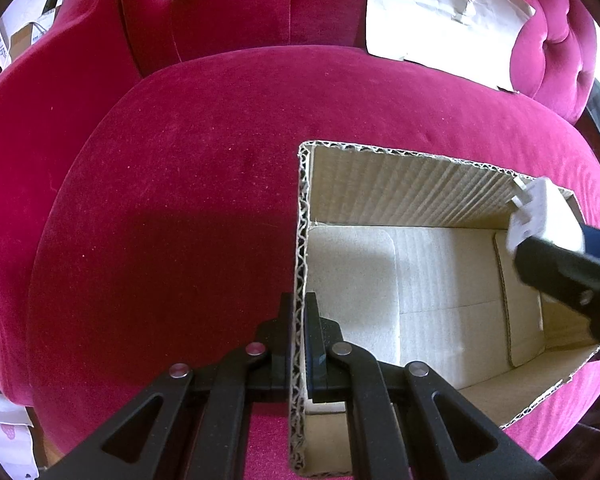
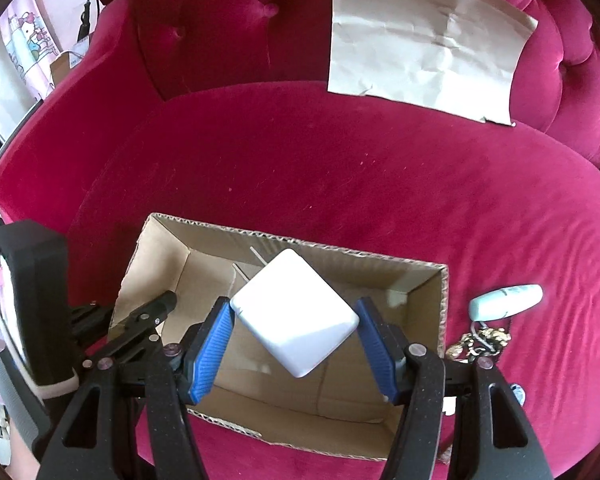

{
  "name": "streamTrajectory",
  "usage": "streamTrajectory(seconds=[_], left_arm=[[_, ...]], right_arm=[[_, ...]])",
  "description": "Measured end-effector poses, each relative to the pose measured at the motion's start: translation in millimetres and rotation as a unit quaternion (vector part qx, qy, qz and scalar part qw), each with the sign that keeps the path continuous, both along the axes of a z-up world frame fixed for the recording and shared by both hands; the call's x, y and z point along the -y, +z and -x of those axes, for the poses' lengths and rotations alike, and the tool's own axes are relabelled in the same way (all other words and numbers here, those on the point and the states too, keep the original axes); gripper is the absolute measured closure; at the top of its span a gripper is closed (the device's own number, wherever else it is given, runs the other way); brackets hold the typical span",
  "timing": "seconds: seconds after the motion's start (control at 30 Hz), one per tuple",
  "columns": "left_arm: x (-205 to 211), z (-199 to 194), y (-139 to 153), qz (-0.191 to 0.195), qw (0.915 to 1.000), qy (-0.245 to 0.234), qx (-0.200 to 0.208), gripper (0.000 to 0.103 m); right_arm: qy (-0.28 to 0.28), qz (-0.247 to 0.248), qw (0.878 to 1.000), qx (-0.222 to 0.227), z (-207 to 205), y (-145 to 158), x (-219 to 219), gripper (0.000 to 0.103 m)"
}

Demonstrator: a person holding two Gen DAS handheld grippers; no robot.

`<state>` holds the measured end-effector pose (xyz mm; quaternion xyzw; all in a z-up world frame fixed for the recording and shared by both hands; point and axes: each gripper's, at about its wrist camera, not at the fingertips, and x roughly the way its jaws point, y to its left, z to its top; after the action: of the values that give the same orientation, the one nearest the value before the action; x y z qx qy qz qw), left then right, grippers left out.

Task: Organize rigid objects
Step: 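Carry the charger into the box and open the right tool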

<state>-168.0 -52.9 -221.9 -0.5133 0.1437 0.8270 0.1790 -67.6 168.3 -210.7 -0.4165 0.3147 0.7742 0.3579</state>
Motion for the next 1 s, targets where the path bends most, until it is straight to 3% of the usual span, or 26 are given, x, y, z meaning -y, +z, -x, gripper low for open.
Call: streamTrajectory(seconds=[0.47, 0.67, 1.0], left_arm=[[0, 0, 0, -0.002, 1.0, 0.002, 0.001, 0.099], [-3, 1, -1, -0.002, 1.0, 0.001, -0.001, 0.099], [1, -1, -1, -0.002, 1.0, 0.001, -0.002, 0.099]], right_arm=[[0.005, 0.042, 0.999, 0.0, 13, -24, 0, 0.035], [0.005, 0.015, 1.0, 0.008, 12, -16, 2, 0.004], [-0.003, -0.018, 1.0, 0.007, 6, 0, -1, 0.001]])
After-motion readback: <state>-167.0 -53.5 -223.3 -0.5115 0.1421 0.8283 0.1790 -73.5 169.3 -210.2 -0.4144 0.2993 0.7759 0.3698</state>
